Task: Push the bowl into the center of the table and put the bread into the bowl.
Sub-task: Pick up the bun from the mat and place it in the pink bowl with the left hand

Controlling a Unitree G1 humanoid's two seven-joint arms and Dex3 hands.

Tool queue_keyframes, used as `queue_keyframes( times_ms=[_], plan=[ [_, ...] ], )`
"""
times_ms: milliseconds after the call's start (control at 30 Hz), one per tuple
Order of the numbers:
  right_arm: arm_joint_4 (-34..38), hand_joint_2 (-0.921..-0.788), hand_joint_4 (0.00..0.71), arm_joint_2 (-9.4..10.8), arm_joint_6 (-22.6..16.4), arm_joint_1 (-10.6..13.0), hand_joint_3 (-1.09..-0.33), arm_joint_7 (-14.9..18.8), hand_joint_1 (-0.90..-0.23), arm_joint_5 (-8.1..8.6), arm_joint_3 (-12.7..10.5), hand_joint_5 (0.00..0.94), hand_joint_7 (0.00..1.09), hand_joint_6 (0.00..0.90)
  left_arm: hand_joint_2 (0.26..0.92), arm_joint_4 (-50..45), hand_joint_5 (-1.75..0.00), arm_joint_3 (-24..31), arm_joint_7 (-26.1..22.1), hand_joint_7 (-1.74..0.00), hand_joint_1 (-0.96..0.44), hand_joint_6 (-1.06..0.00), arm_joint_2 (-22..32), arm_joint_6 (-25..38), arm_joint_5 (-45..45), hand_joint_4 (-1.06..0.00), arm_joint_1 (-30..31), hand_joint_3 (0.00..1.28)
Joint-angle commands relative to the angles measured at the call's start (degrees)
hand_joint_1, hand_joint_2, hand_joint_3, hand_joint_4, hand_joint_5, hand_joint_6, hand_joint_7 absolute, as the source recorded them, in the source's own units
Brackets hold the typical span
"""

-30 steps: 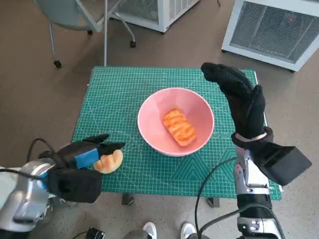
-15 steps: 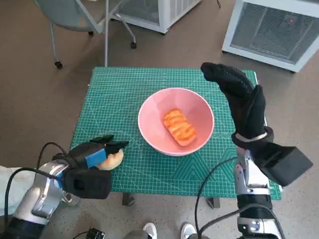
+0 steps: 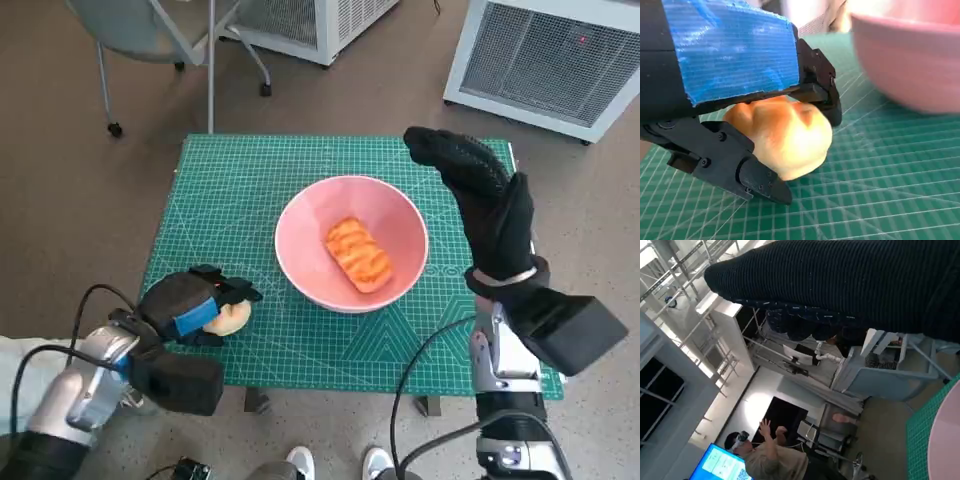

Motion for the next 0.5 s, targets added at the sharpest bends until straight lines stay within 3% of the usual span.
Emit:
queue_keyframes(
  times_ms=[33, 300, 500],
  plan=[
    [0.7, -0.921, 0.127, 0.3, 0.5, 0.8, -0.781, -0.1, -0.756, 0.07, -0.2, 0.001, 0.52, -0.001, 0.920, -3.2, -1.30, 4.1, -0.1, -1.18, 0.00, -0.58, 1.1, -2.2, -4.5, -0.60, -0.5, 0.13],
    [1.0, -0.921, 0.127, 0.2, 0.4, 0.7, -0.781, -0.4, -0.755, -0.27, -0.4, 0.001, 0.52, -0.001, 0.920, -7.8, -1.38, 9.4, -0.6, -1.22, 0.00, -0.52, 0.2, -1.9, -9.6, -0.55, -4.3, 0.18],
    [1.2, -0.921, 0.127, 0.1, 0.4, 0.4, -0.781, -0.3, -0.755, -0.21, -0.6, 0.000, 0.52, -0.001, 0.920, -9.8, -1.34, 11.0, 0.1, -1.23, 0.00, -0.53, -1.8, -0.4, -11.0, -0.56, -10.0, 0.17]
  ],
)
